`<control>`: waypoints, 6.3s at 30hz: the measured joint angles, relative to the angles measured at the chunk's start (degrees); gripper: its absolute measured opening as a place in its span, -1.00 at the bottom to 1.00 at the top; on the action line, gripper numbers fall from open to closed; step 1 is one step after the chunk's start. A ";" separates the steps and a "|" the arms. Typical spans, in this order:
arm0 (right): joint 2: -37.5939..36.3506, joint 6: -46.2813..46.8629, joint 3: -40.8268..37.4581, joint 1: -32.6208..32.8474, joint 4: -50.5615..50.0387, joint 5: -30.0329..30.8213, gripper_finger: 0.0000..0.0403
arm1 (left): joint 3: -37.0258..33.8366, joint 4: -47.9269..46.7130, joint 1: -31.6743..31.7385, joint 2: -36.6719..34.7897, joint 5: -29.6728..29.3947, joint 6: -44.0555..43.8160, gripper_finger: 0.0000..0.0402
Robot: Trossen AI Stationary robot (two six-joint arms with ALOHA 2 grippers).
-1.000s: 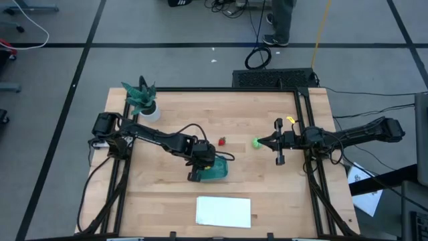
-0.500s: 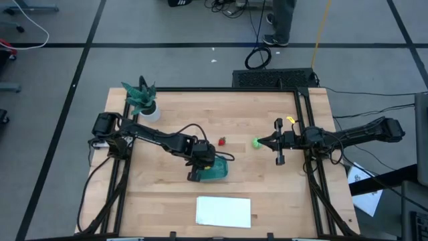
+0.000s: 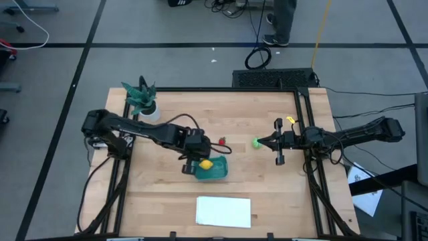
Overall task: Pick and placing Produce into tupperware
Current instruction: Put the green cabbage into the blue bin
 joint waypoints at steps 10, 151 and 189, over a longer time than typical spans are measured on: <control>0.66 -0.02 0.03 0.00 0.35 0.07 -1.00 | 0.66 -1.47 0.00 -10.46 -1.61 0.35 -0.99; 2.34 -0.07 -0.03 -0.15 2.43 0.19 -1.00 | -70.94 53.06 10.51 -77.92 10.88 0.47 -0.97; 12.85 6.25 4.09 -16.24 11.83 -0.30 -1.00 | -70.94 53.33 10.51 -77.92 10.37 2.49 -0.97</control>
